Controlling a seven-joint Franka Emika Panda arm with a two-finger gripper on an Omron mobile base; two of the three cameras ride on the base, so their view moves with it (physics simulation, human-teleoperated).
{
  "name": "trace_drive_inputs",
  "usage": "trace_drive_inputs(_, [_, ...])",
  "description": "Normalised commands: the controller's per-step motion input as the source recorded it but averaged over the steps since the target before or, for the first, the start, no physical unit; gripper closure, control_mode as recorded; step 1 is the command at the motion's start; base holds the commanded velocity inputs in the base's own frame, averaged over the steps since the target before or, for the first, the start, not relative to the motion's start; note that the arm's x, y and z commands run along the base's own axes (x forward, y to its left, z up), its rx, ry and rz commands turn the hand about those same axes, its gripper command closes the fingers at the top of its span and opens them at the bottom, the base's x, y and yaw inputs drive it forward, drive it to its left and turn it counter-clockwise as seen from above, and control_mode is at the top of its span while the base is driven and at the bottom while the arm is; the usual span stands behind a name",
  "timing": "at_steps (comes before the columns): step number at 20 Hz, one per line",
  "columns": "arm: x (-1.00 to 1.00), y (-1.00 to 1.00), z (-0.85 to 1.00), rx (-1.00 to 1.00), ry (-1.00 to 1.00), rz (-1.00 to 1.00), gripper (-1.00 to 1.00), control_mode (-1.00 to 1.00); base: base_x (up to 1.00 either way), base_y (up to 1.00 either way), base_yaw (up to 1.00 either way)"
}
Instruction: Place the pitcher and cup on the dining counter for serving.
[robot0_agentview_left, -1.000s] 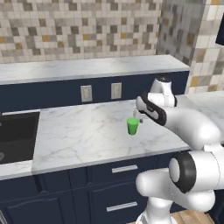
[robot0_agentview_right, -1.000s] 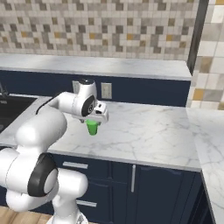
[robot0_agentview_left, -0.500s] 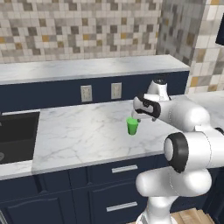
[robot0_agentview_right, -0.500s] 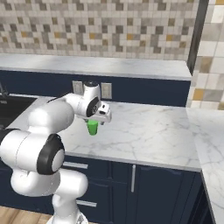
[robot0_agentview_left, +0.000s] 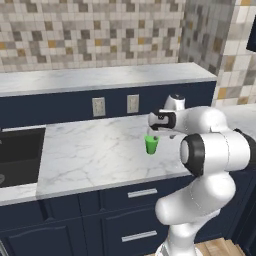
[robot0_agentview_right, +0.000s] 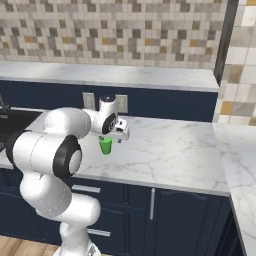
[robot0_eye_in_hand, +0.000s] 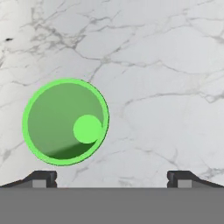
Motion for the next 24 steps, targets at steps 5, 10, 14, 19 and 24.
trace_drive_inputs(5, [0.24, 0.0, -0.27, 0.0, 0.0, 0.0, -1.0, -1.0, 0.0, 0.0, 0.0])
trace_drive_inputs(10, [0.25, 0.0, -0.23, 0.0, 0.0, 0.0, -1.0, -1.0, 0.0, 0.0, 0.0])
trace_drive_inputs(14, [0.29, 0.0, -0.15, 0.0, 0.0, 0.0, -1.0, -1.0, 0.0, 0.0, 0.0])
trace_drive_inputs(19, [0.31, 0.0, -0.03, 0.0, 0.0, 0.0, -1.0, -1.0, 0.0, 0.0, 0.0])
trace_drive_inputs(24, [0.33, 0.0, -0.06, 0.0, 0.0, 0.0, -1.0, -1.0, 0.0, 0.0, 0.0])
